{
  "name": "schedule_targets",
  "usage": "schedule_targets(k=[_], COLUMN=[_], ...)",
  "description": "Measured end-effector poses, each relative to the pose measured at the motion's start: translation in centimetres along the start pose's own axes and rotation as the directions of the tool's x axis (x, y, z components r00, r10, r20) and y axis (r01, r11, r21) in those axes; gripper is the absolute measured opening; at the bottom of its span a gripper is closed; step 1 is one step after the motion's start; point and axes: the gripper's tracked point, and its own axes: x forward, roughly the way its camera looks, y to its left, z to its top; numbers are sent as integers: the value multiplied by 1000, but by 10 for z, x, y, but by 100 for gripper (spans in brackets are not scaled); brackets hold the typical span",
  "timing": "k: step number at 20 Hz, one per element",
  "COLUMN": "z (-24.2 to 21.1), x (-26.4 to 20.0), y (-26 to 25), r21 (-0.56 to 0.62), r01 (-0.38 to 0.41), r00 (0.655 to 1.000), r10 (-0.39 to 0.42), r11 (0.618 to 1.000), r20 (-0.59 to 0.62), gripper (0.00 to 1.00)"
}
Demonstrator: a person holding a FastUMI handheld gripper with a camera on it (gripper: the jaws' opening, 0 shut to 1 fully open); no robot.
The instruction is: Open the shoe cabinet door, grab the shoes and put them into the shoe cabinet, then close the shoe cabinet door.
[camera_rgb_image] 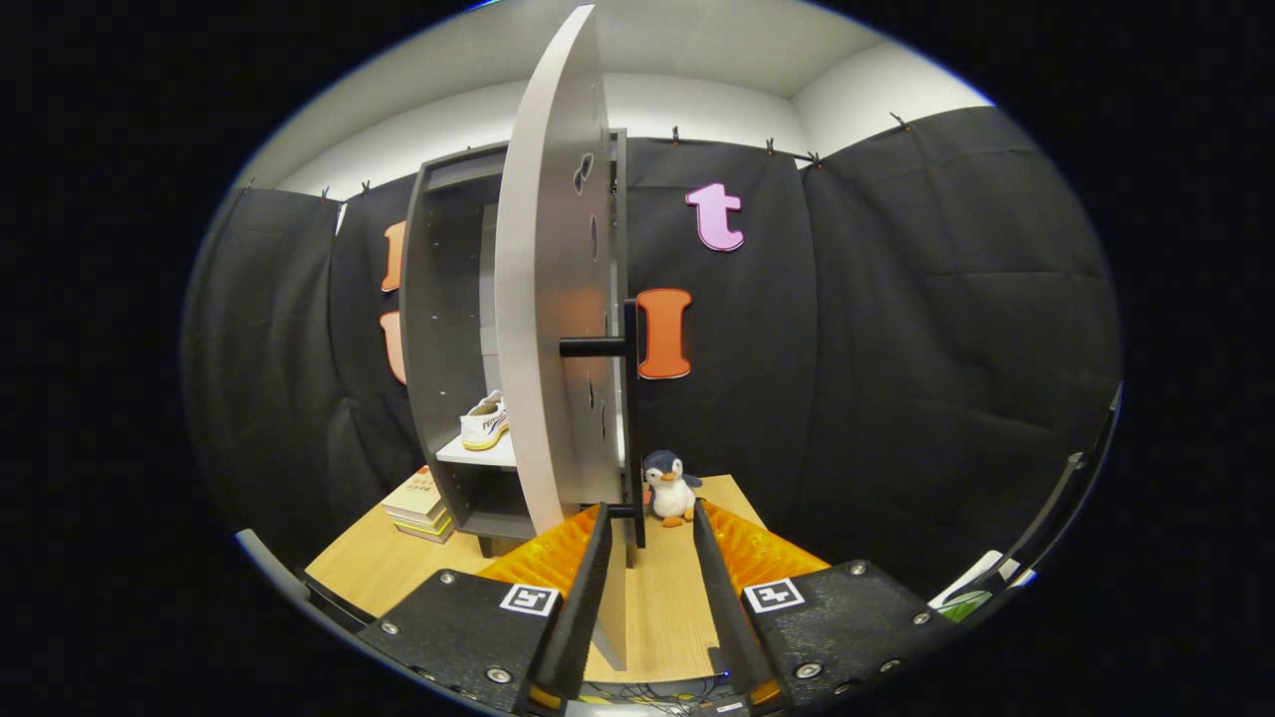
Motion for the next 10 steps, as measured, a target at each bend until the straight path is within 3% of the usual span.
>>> schedule_targets(k=[10], z=[-1], x=[8], y=[84], r21=[3], r01=[-158], r00=[987], r10=[158], r11=[987], r20=[2], gripper=[54])
